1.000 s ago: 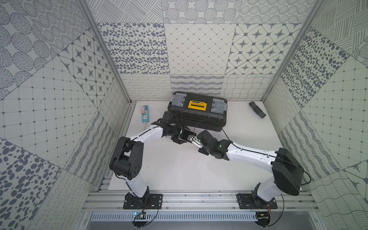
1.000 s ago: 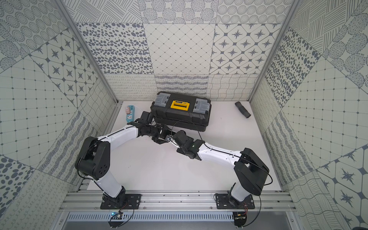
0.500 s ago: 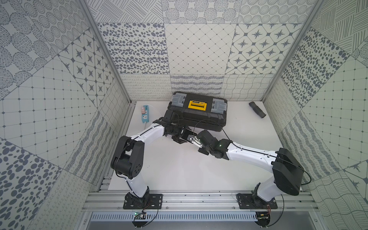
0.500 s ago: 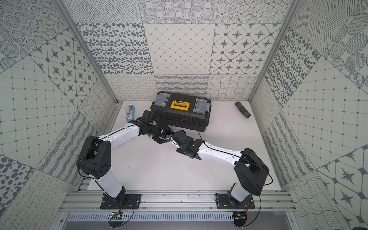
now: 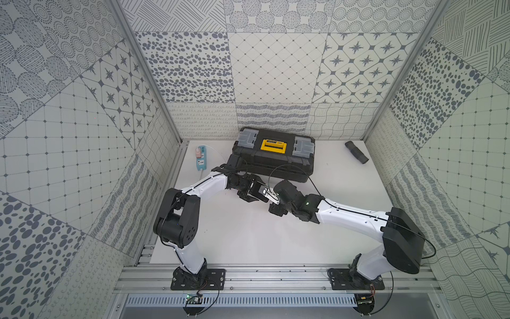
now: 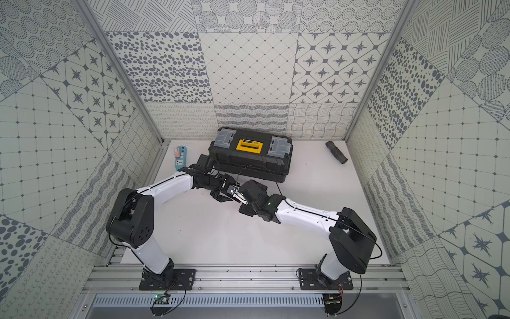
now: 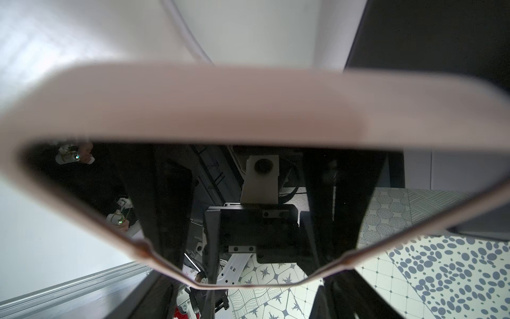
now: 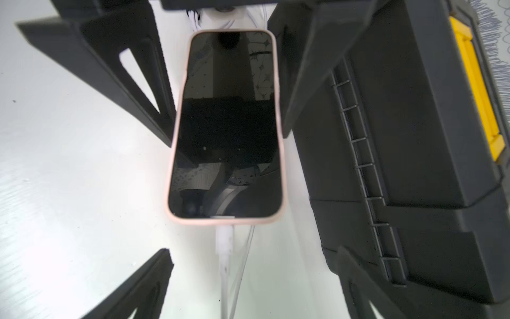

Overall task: Plug the charging cable into the phone
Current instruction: Insert the charging cable into the phone, then place the phone at the center of the board.

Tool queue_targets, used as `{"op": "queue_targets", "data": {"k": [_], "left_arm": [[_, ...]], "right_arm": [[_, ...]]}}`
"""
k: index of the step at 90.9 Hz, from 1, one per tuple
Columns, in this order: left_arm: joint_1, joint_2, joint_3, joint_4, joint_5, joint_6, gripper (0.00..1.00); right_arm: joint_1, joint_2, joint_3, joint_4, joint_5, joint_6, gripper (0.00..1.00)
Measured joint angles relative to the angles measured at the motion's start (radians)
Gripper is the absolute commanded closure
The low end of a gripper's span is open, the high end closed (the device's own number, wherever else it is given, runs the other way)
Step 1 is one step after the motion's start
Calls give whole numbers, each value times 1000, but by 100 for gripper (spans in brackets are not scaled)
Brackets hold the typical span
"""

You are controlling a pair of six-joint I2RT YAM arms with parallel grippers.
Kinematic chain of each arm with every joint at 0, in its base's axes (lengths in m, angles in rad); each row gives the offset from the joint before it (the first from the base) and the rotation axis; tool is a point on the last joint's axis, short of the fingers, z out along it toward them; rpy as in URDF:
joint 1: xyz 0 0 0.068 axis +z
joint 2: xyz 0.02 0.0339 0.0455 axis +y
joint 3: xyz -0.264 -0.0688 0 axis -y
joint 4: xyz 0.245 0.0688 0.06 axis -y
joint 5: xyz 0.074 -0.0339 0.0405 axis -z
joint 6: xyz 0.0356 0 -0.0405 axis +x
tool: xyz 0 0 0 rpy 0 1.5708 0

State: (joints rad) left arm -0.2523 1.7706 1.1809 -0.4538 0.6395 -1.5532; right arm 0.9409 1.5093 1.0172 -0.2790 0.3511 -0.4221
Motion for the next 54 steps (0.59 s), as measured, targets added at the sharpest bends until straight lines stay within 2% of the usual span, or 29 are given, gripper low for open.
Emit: {"op": "queue_targets", "data": {"k": [9, 19, 35, 54], "left_arm": [[13, 0, -6, -14, -3, 10, 100], [24, 0, -6, -22, -13, 26, 100], [37, 0, 0, -61, -44, 69, 100], [60, 11, 3, -83, -85, 121, 100]], "right_arm": [[-11, -64, -1, -14, -16, 22, 4], [-69, -123, 30, -55, -46, 68, 3], [-192, -130, 158, -108, -103, 154, 3], [-271, -129, 259, -132, -180, 268, 3]]}}
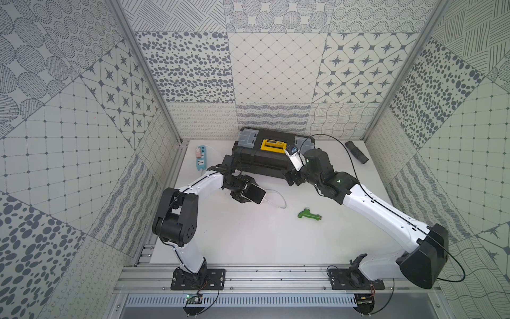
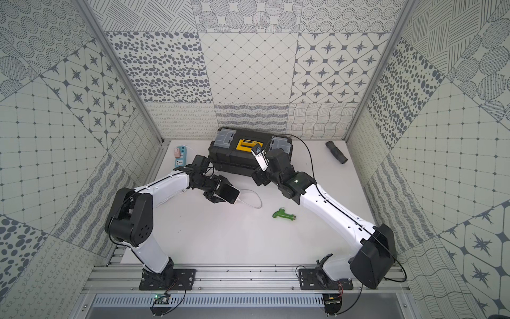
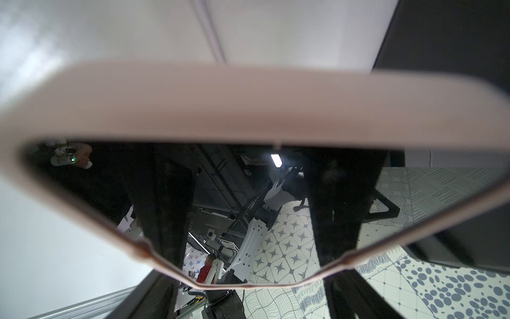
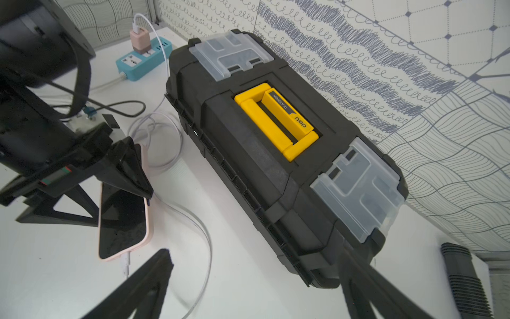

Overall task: Plug the charging cable into the phone
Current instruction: Place the phone at the center of the board.

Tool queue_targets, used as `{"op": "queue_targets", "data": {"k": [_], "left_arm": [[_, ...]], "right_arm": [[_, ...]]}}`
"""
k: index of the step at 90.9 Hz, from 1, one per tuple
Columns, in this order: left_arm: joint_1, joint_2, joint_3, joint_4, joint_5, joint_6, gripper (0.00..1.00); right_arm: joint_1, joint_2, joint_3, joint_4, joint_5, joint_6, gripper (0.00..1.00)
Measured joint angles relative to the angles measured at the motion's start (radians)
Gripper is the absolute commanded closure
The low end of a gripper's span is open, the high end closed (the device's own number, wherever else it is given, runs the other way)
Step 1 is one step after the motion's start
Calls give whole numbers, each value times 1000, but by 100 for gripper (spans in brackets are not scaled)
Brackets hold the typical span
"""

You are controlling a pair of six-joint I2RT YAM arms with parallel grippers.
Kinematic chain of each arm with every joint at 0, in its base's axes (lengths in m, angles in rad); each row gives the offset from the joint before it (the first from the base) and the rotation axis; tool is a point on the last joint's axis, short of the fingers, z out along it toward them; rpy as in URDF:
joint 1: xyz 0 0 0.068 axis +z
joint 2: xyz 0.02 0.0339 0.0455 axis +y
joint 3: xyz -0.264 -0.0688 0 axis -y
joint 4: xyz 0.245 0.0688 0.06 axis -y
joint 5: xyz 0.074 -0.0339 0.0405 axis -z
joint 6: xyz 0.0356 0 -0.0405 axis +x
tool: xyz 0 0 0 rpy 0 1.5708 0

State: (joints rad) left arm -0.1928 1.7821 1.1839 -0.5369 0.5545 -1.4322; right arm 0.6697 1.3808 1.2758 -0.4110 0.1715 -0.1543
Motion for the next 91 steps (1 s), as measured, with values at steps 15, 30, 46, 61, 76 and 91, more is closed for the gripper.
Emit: {"op": "queue_targets", "data": {"k": [15, 30, 46, 61, 76, 91], "left_arm": [[15, 19, -10, -9, -32, 29, 100], [19, 55, -11, -13, -60, 50, 100], [23, 116, -8, -27, -93, 71, 100], [26, 157, 23, -56, -82, 72, 86], [27, 180, 40, -72, -50, 71, 37], [27, 175, 43, -83, -36, 79, 3]], "right_arm": [[-65, 8, 40, -12, -55, 85, 3], [-126, 11, 47, -13, -85, 159, 3], [-165, 5, 30, -10, -93, 213, 3], [-190, -12, -9, -10, -94, 254, 3], [-224, -37, -51, -4, -91, 288, 3], [-269, -53, -78, 6, -84, 327, 3]]}}
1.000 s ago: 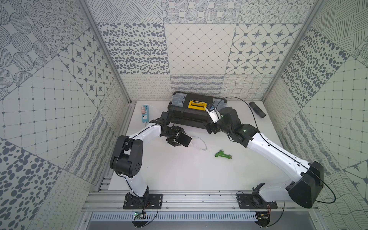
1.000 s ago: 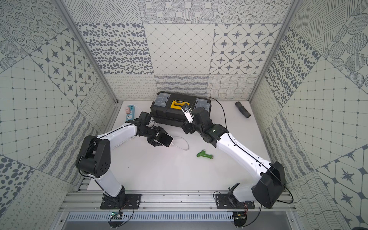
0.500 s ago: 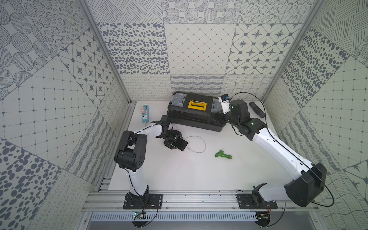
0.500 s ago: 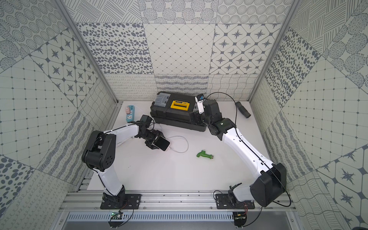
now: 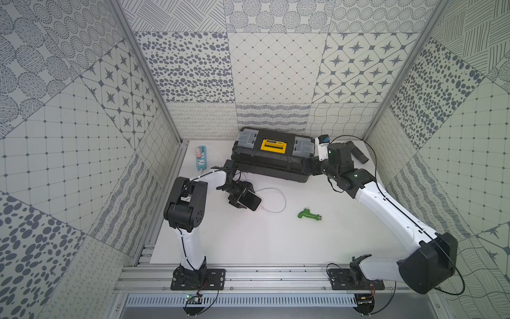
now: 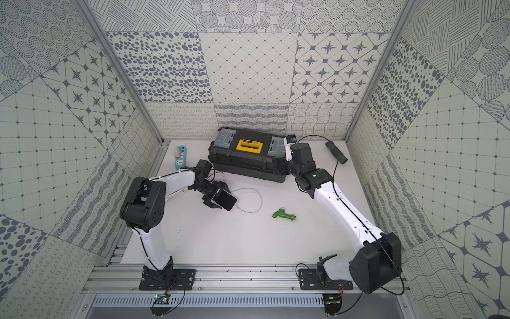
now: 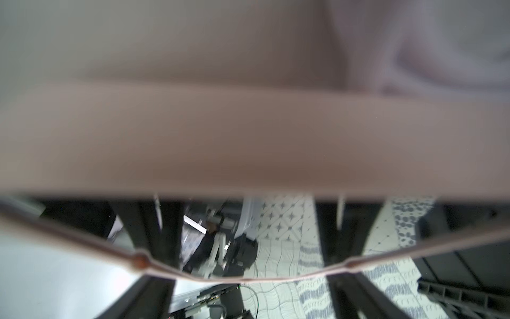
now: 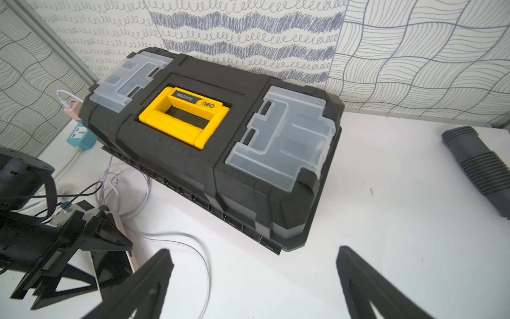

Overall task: Plug the charging cable into the phone
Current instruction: Place the phone at the center of the board, then reset both arms

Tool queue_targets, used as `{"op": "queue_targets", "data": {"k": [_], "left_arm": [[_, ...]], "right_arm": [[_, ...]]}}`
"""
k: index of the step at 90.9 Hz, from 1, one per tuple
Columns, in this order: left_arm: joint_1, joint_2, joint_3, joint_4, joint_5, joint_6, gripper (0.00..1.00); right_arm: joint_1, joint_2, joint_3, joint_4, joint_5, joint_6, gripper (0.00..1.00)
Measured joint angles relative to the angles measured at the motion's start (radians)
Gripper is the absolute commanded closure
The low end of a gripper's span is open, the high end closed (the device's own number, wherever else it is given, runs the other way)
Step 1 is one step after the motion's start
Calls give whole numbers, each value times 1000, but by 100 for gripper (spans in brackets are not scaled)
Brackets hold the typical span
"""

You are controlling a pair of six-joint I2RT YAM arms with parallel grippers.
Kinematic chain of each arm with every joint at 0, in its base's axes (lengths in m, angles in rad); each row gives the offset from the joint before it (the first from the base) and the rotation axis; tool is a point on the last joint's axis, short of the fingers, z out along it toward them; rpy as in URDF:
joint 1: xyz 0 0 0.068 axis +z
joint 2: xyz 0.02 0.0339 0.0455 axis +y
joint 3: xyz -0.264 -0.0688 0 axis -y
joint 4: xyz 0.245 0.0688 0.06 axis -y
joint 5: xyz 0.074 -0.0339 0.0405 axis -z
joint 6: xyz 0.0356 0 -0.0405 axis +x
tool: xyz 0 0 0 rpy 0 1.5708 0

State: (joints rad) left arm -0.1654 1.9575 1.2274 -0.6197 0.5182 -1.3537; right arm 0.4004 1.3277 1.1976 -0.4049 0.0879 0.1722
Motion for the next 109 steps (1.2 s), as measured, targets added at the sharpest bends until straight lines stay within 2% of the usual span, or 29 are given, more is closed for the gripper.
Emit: {"op": "queue_targets", "data": {"k": [16, 53, 68, 77, 89, 97, 109], "left_arm": [[-1, -59, 0, -47, -71, 39, 3], [-19, -333, 0, -184, -268, 146, 3], [-45, -433, 10, -253, -382, 221, 3], [-62, -481, 16, -275, -455, 278, 3], [-78, -544, -2, -275, -565, 376, 3], [-80, -595, -58, -238, -631, 445, 3], [-80, -708, -199, -129, -719, 559, 3]], "right_arm": [[-73, -10, -21, 14, 19, 43, 3], [-380, -31, -137, 69, 64, 161, 3], [-415, -32, -214, 148, 92, 124, 3], [-416, -24, -296, 237, 87, 80, 4], [-416, -15, -542, 534, 45, 20, 4], [-416, 29, -676, 678, 27, -5, 3], [-416, 107, -760, 853, -10, -32, 3]]}}
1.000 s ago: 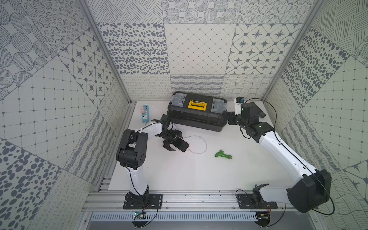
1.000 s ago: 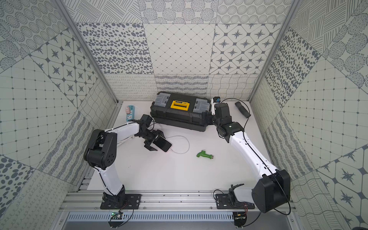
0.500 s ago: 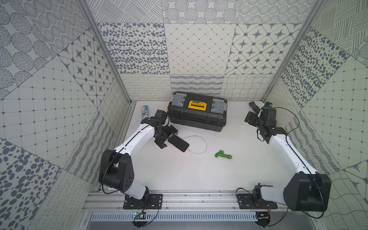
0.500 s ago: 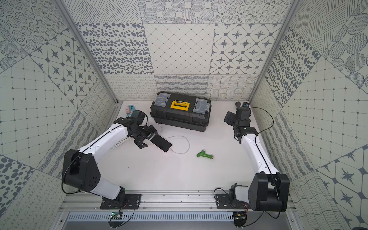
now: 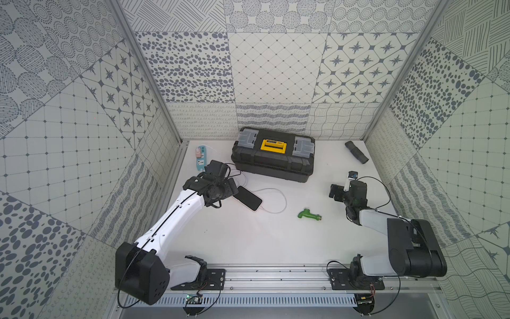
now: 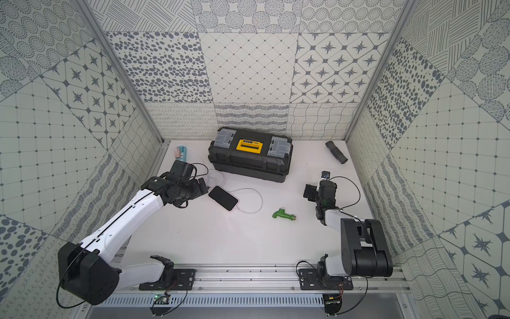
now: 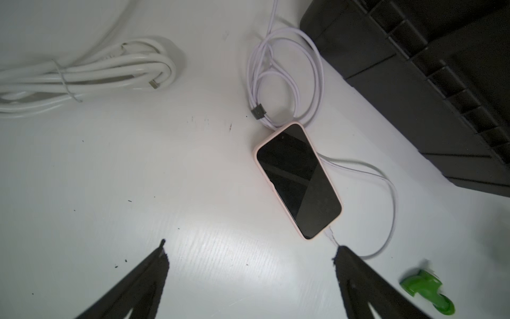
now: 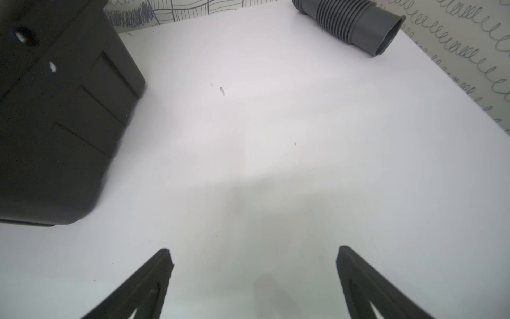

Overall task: Plug the charging cable into the phone
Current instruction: Reset both arms

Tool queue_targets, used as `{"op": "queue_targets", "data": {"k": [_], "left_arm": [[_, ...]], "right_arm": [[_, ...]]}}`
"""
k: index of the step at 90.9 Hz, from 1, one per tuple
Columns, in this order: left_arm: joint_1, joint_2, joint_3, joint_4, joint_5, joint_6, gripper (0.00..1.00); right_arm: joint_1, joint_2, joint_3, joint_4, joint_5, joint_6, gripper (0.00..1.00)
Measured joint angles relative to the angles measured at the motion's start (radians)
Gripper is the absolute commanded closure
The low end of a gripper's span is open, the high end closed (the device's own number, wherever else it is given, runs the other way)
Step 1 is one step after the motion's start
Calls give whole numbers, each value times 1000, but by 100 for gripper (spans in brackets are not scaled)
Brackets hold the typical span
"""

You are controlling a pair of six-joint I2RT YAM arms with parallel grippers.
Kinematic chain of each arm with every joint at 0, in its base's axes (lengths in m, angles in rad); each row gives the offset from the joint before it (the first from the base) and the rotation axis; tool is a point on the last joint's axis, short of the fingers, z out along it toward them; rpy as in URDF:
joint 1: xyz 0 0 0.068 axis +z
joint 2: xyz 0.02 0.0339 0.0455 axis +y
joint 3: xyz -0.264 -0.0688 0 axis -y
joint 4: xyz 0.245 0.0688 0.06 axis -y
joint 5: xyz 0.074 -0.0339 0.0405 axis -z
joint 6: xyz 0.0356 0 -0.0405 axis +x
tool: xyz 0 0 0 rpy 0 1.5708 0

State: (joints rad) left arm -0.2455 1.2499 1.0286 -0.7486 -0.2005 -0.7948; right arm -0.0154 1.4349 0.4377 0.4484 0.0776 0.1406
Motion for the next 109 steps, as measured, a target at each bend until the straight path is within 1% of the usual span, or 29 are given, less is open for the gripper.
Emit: {"op": "queue_targets", "data": {"k": [20, 28, 37, 49, 61, 71, 90, 99, 109], "left_arm": [[1, -203, -247, 236, -118, 193, 3], [6, -238, -322, 336, -148, 279, 3], [26, -232, -409, 476, -166, 378, 3], [69, -147, -504, 670, -166, 472, 3], [120, -31, -556, 859, -160, 533, 3], [153, 75, -573, 1015, -134, 579, 3], [179, 253, -621, 1304, -52, 648, 3], [183, 296, -636, 1372, -9, 672, 3], [187, 316, -636, 1446, 13, 692, 3]], "right_arm": [[0, 79, -62, 308, -56, -25, 3], [0, 113, -67, 355, -72, -29, 3], [0, 117, -67, 381, -82, -37, 3], [0, 117, -67, 402, -89, -44, 3], [0, 117, -67, 402, -93, -44, 4], [0, 117, -67, 402, -93, -44, 4], [0, 117, -67, 401, -96, -45, 3], [0, 117, -66, 401, -96, -45, 3], [0, 117, -66, 402, -96, -45, 4]]}}
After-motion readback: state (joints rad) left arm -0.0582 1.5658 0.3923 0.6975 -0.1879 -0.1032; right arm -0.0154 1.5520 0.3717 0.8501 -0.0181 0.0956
